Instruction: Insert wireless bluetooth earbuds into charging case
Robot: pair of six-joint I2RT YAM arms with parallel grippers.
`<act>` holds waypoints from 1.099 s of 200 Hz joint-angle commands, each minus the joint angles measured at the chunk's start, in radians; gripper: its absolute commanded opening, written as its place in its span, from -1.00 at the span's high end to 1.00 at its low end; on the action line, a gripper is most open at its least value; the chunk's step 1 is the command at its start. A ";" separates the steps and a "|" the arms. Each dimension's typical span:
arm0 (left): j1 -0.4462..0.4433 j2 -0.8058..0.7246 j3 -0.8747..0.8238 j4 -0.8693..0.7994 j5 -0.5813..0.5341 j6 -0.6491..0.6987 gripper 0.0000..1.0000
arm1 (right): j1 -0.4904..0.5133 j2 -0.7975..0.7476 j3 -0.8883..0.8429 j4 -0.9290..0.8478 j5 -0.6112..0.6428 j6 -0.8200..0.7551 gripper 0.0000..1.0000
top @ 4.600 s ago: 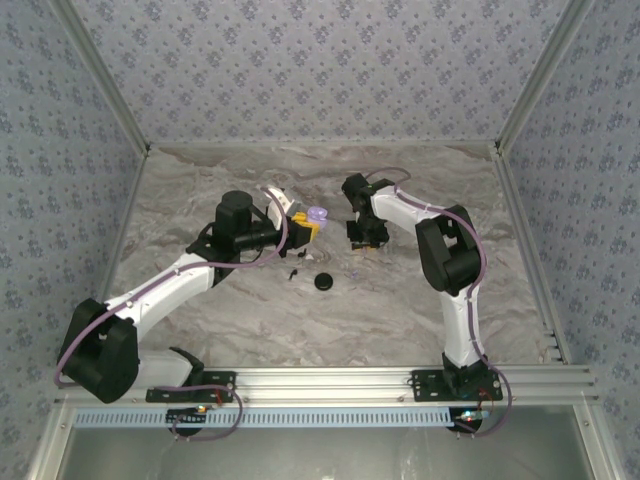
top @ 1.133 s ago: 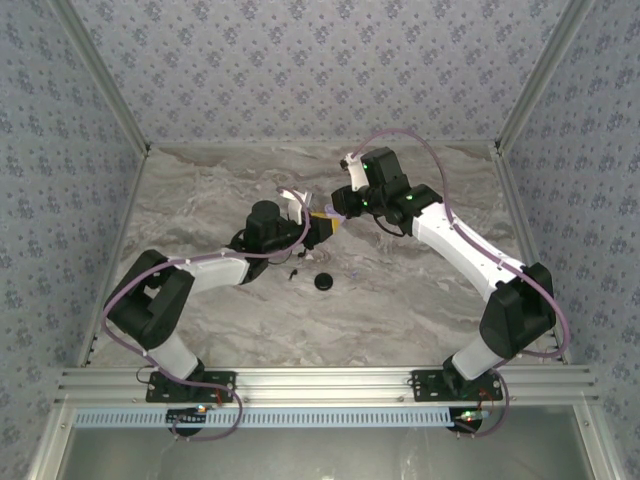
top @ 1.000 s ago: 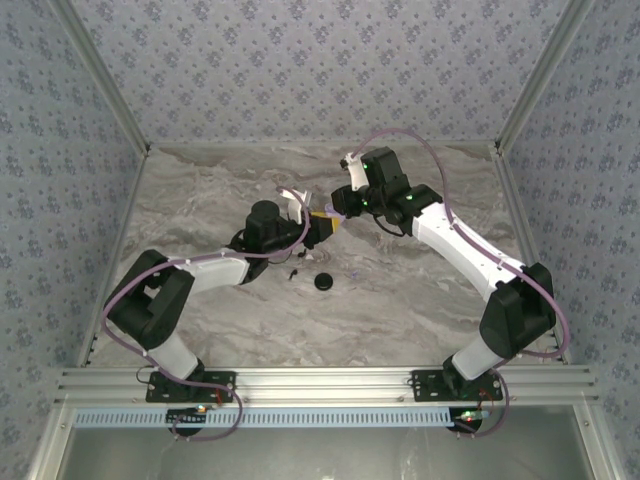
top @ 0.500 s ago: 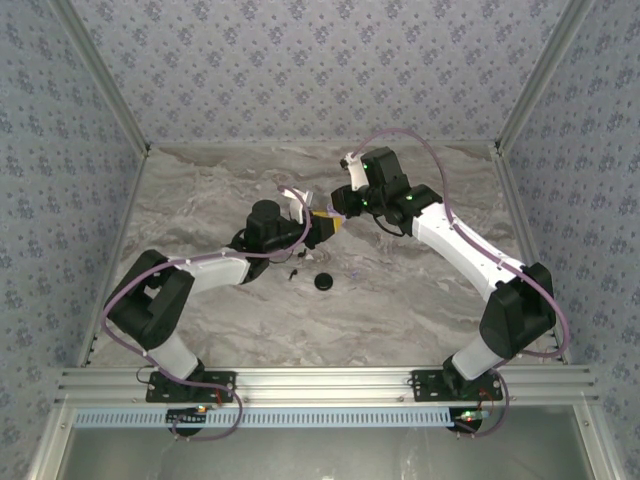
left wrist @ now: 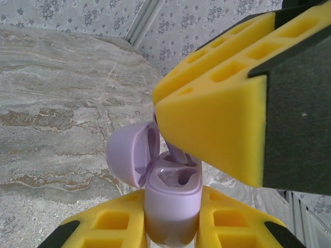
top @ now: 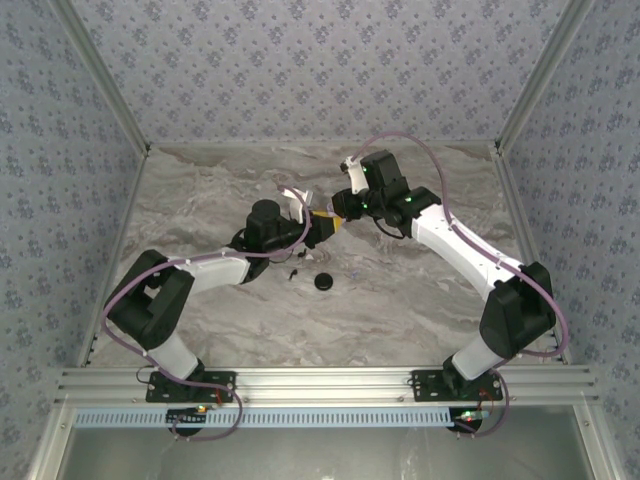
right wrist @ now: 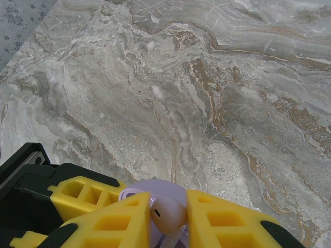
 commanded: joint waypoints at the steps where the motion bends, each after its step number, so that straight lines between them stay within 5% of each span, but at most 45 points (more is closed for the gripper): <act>1: -0.006 -0.002 0.040 0.041 -0.004 -0.005 0.57 | 0.003 -0.012 -0.005 0.001 -0.014 0.017 0.53; 127: -0.007 0.007 0.045 0.049 -0.030 -0.006 0.58 | 0.005 -0.018 -0.016 -0.035 -0.031 0.063 0.53; 220: -0.015 0.002 0.046 0.032 -0.025 0.028 0.58 | 0.005 -0.028 0.002 -0.068 0.002 0.064 0.33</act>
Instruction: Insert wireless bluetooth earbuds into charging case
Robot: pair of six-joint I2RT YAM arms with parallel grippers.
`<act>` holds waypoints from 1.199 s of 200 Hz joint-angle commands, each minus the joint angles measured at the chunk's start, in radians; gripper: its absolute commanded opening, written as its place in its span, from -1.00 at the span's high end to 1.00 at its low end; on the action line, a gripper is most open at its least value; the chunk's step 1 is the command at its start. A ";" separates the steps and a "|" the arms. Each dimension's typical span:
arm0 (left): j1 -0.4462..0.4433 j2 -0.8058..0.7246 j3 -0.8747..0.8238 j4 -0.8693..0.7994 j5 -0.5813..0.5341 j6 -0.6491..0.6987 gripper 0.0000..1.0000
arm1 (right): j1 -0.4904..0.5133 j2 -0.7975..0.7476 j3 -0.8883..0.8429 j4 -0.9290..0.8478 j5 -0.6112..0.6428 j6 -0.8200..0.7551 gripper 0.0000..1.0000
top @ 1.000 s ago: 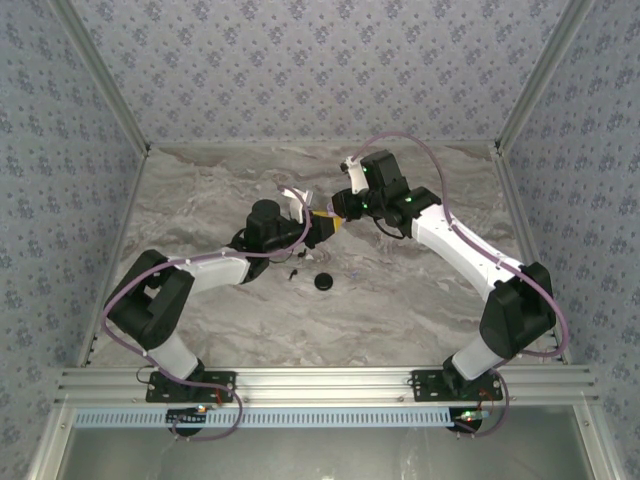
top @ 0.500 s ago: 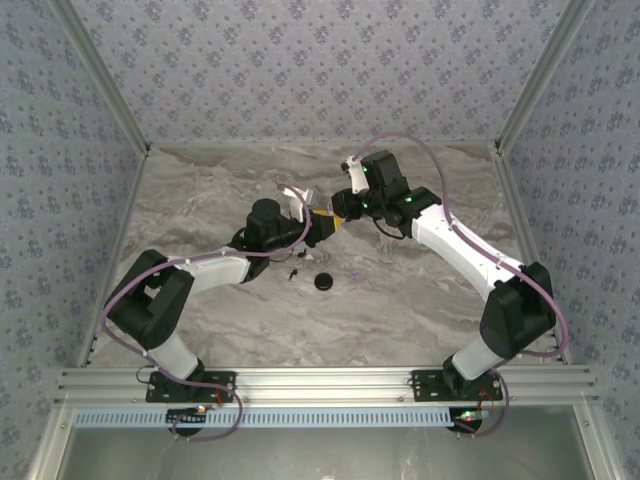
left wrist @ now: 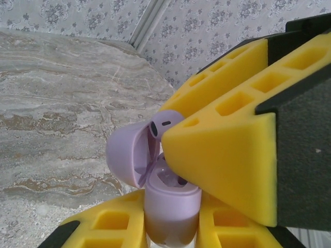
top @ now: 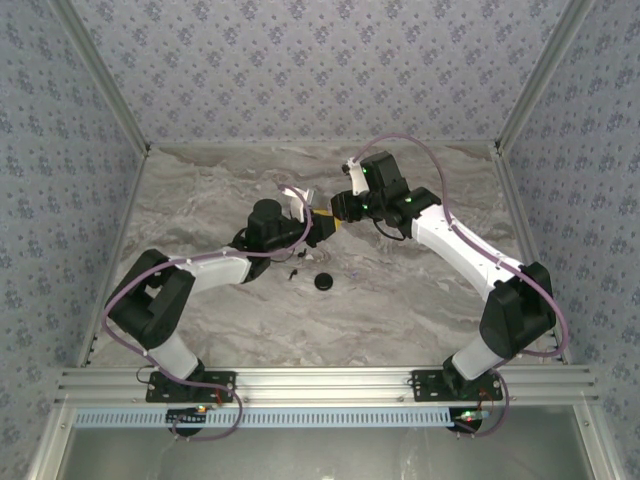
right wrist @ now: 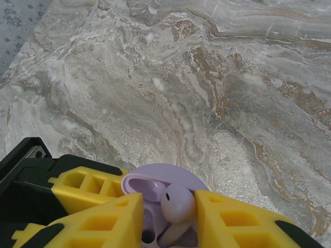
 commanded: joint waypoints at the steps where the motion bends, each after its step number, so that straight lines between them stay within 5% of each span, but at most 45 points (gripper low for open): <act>1: -0.007 -0.002 0.036 0.032 0.002 0.025 0.58 | 0.005 -0.028 0.006 -0.043 0.011 0.008 0.32; 240: -0.020 -0.059 0.011 -0.002 0.005 0.172 0.58 | 0.004 -0.041 0.078 -0.129 -0.028 0.006 0.50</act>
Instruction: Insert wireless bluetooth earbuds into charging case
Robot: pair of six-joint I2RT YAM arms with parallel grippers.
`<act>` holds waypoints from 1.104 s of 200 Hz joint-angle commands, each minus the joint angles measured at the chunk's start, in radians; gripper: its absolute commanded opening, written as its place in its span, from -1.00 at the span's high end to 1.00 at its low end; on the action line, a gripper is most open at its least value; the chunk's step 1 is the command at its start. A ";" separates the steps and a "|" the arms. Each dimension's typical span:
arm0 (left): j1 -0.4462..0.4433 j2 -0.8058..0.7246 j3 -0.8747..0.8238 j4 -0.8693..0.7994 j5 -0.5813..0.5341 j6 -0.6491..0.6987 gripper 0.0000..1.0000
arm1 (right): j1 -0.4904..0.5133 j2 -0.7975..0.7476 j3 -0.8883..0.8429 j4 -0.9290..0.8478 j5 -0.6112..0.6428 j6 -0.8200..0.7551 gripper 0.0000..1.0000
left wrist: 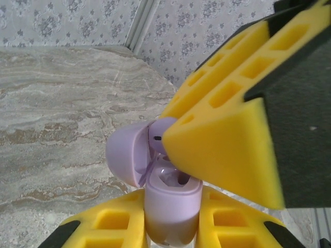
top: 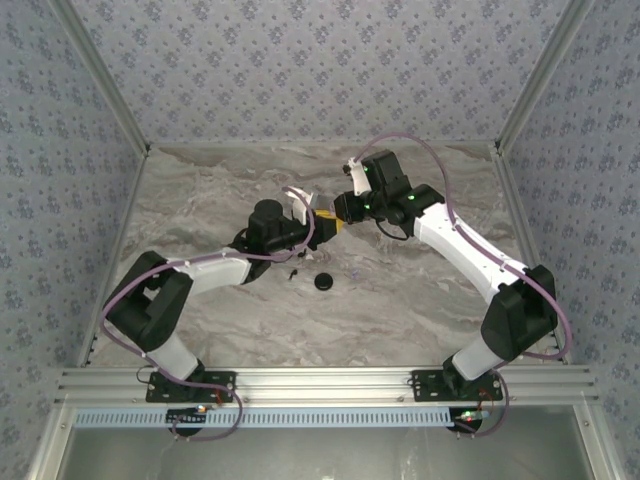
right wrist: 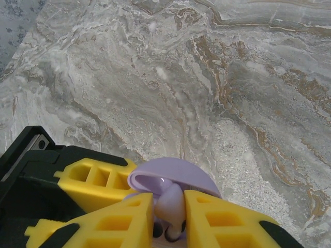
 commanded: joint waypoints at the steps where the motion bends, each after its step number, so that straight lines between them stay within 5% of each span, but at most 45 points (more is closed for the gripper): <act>1: -0.007 -0.040 0.011 0.021 0.005 0.048 0.59 | 0.004 -0.030 0.038 -0.041 -0.009 0.007 0.50; 79: -0.025 -0.070 -0.013 0.021 -0.036 0.128 0.62 | 0.002 -0.036 0.065 -0.070 -0.015 0.030 0.45; 148: -0.026 -0.079 -0.013 0.007 -0.046 0.148 0.62 | -0.001 -0.059 0.082 -0.095 0.031 0.042 0.19; 221: -0.027 -0.090 -0.019 -0.004 -0.074 0.145 0.62 | -0.005 -0.072 0.089 -0.138 0.081 0.047 0.20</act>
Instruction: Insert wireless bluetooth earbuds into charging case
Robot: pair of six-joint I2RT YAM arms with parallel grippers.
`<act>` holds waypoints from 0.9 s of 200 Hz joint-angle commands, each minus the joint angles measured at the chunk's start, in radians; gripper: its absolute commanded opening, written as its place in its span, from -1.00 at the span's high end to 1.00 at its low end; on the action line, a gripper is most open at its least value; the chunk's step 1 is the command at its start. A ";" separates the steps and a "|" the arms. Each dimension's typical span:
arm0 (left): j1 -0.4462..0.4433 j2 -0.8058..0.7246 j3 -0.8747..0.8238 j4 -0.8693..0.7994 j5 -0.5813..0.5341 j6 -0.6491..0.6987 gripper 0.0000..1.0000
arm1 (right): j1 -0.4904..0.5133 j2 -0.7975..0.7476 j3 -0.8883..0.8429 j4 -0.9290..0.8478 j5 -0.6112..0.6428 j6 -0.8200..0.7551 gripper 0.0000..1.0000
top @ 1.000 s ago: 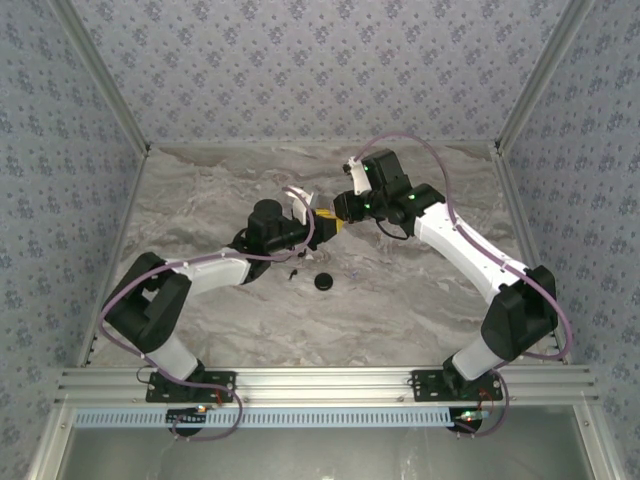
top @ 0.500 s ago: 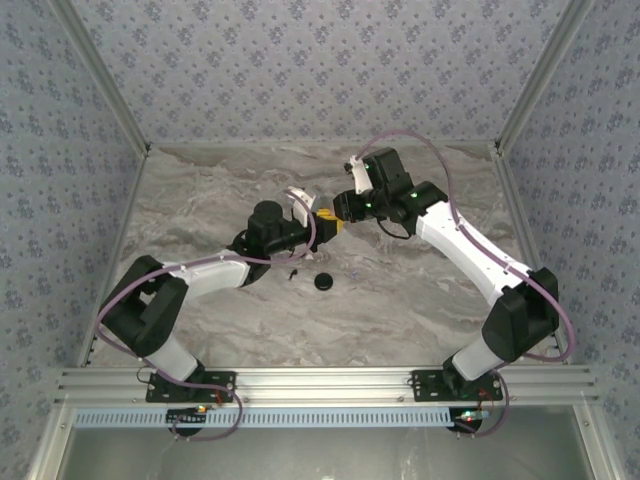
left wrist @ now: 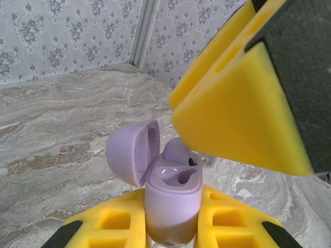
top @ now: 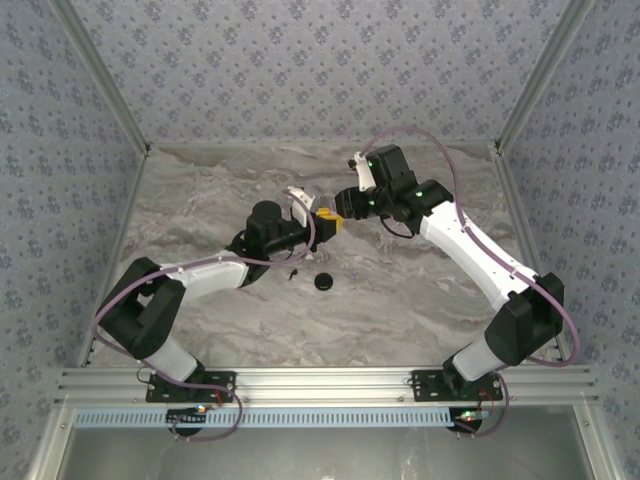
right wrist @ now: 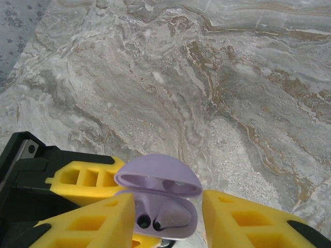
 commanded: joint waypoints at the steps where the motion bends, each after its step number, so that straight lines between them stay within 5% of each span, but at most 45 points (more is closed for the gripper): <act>1: -0.007 -0.043 -0.006 0.006 -0.022 0.016 0.61 | -0.004 -0.040 0.029 -0.039 0.046 0.016 0.20; 70: -0.007 -0.098 -0.022 -0.066 -0.039 0.041 0.60 | -0.109 -0.122 -0.045 -0.114 0.161 0.043 0.16; 115: -0.006 -0.175 -0.007 -0.181 -0.024 0.085 0.59 | -0.179 -0.127 -0.157 -0.152 0.023 -0.002 0.16; 180: 0.014 -0.279 0.007 -0.326 0.018 0.108 0.57 | -0.153 0.004 -0.310 -0.101 -0.133 -0.029 0.20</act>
